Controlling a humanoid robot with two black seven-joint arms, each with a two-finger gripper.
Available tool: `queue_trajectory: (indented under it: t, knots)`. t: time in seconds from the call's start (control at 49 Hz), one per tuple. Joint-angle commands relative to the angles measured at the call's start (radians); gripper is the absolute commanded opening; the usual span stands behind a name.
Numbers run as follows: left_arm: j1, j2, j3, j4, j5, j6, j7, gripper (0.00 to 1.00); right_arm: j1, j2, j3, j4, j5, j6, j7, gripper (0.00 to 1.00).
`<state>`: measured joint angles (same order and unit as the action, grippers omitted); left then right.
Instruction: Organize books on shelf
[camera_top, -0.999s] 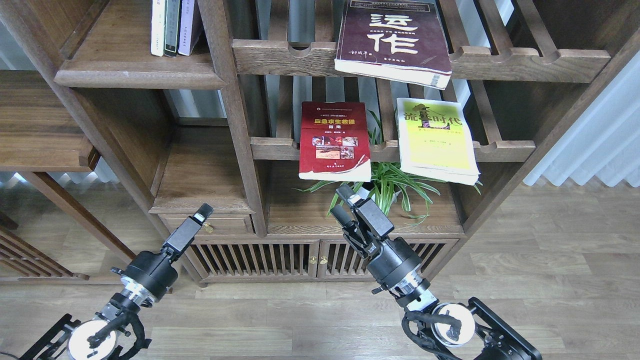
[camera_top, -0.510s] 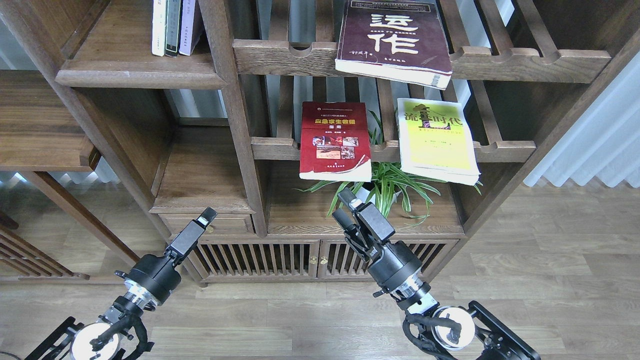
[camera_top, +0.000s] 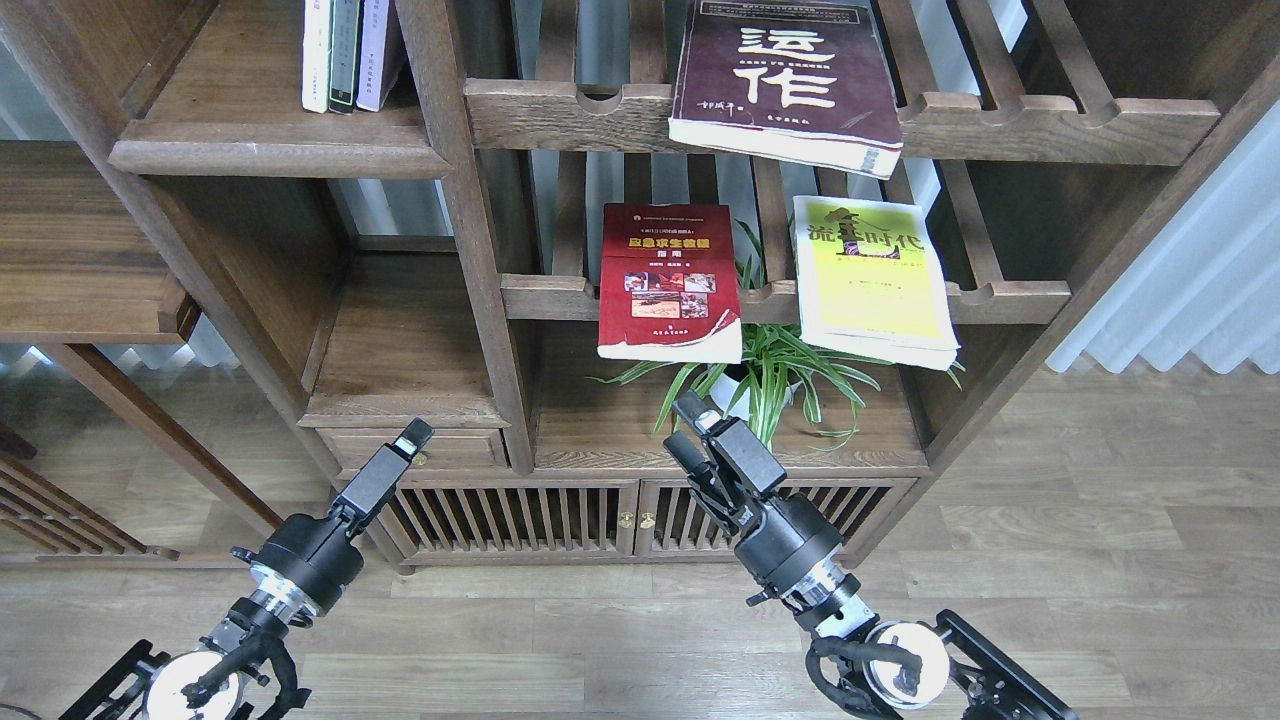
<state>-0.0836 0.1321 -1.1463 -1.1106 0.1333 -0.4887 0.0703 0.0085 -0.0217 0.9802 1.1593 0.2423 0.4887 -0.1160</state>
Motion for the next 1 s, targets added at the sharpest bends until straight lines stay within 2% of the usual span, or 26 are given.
queue_trajectory:
  t: [0.0, 0.306, 0.387, 0.632, 0.979]
  knots:
    - [0.004, -0.002, 0.0, -0.003, -0.001, 0.0, -0.001, 1.0, -0.013, 0.009, -0.012, -0.012, -0.001, 0.0, -0.001, 0.99]
    - [0.018, -0.003, -0.009, -0.011, -0.003, 0.0, -0.004, 1.0, -0.03, 0.022, 0.003, -0.018, 0.0, 0.0, 0.001, 0.99]
    - [0.016, -0.008, -0.018, -0.009, -0.004, 0.0, -0.004, 1.0, -0.024, 0.022, 0.028, -0.05, 0.014, 0.0, 0.013, 0.99]
    - [0.019, -0.008, -0.047, -0.011, -0.012, 0.0, -0.004, 1.0, -0.018, 0.022, 0.112, -0.087, 0.064, 0.0, 0.012, 0.99]
    - [0.021, -0.008, -0.055, -0.008, -0.034, 0.0, -0.003, 1.0, -0.005, 0.022, 0.135, -0.136, 0.13, 0.0, 0.013, 0.99]
